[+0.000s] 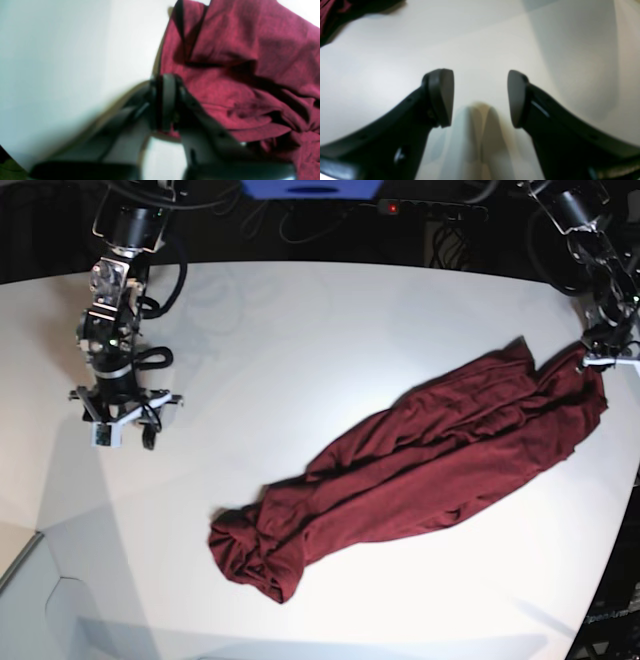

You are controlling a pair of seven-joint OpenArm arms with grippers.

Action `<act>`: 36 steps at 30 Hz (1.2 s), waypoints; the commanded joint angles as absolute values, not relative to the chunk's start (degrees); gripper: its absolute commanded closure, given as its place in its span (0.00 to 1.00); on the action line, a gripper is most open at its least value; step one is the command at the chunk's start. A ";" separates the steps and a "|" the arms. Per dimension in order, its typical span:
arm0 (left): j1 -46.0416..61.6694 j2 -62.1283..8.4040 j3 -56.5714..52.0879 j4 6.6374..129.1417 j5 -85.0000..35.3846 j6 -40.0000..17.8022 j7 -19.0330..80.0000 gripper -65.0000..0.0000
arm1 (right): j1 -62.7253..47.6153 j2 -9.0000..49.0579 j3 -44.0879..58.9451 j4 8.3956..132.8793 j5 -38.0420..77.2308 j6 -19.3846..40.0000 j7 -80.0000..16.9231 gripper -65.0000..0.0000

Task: Layout the t-shirt on the table in an organized manner, then fold the t-shirt properly
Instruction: 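Grasp the shirt's end with the left gripper and pull it outward, then lower the right gripper onto the bunched shirt end and grasp it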

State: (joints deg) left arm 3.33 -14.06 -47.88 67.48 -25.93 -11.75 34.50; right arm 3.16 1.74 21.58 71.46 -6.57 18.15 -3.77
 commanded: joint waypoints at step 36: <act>4.79 -13.58 -61.85 96.84 -36.62 -11.30 46.37 1.00 | 22.20 4.26 4.18 66.51 -6.29 18.24 -25.01 0.42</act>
